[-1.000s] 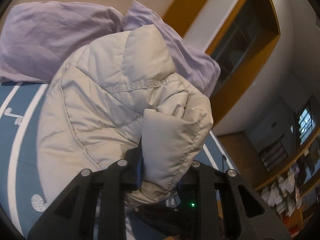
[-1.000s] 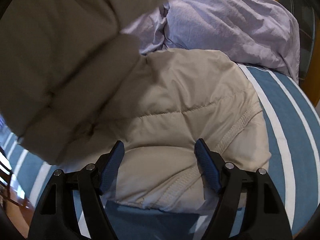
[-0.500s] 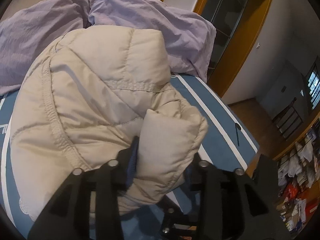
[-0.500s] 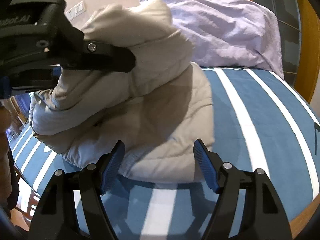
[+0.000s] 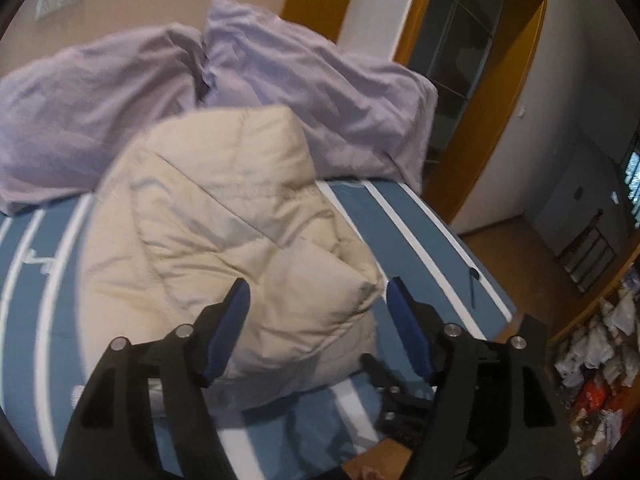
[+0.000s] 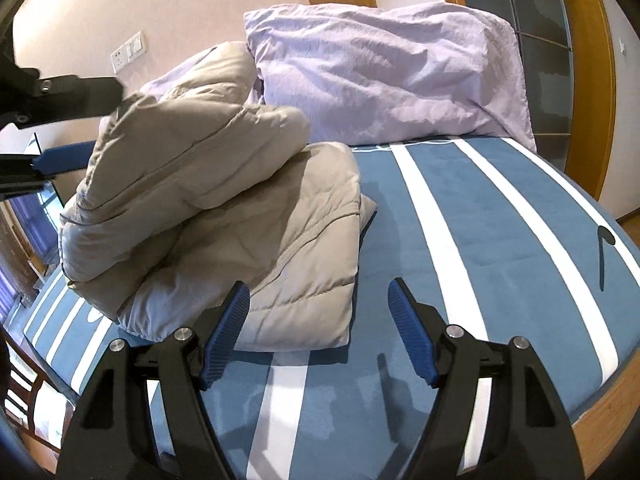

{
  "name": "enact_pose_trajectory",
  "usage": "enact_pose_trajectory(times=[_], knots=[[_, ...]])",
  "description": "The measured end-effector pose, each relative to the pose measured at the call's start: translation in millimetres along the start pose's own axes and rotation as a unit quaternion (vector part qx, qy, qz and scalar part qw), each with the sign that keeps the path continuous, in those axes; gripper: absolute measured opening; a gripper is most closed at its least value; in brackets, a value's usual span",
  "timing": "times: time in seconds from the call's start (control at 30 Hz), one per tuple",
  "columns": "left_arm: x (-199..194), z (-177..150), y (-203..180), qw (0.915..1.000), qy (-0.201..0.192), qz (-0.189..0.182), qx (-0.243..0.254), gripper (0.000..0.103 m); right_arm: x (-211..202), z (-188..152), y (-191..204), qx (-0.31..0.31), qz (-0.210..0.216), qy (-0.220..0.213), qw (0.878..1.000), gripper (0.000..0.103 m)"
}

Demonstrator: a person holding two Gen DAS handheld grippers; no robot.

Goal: Fold large clothes

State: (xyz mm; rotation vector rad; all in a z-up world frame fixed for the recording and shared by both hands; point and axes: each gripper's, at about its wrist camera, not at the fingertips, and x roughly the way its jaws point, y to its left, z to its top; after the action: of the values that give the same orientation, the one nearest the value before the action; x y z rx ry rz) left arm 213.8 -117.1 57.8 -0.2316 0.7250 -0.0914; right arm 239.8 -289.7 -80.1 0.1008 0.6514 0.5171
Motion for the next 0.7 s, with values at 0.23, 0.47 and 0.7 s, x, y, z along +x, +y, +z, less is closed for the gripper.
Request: enact_pose_trajectory(times=[0.23,0.47,0.7], knots=[[-18,2,31,0.9976,-0.007,0.066,-0.020,0.071,-7,-1,1,-0.001,0.000,-0.004,1.000,0.073],[-14,-2,77,0.9891,0.003,0.138,-0.051,0.071,-9,0,-1,-0.001,-0.004,-0.005,1.000,0.073],[-2,-9,113,0.9815,0.010,0.177,-0.074,0.076,-7,2,-4,0.000,-0.009,-0.003,1.000,0.073]])
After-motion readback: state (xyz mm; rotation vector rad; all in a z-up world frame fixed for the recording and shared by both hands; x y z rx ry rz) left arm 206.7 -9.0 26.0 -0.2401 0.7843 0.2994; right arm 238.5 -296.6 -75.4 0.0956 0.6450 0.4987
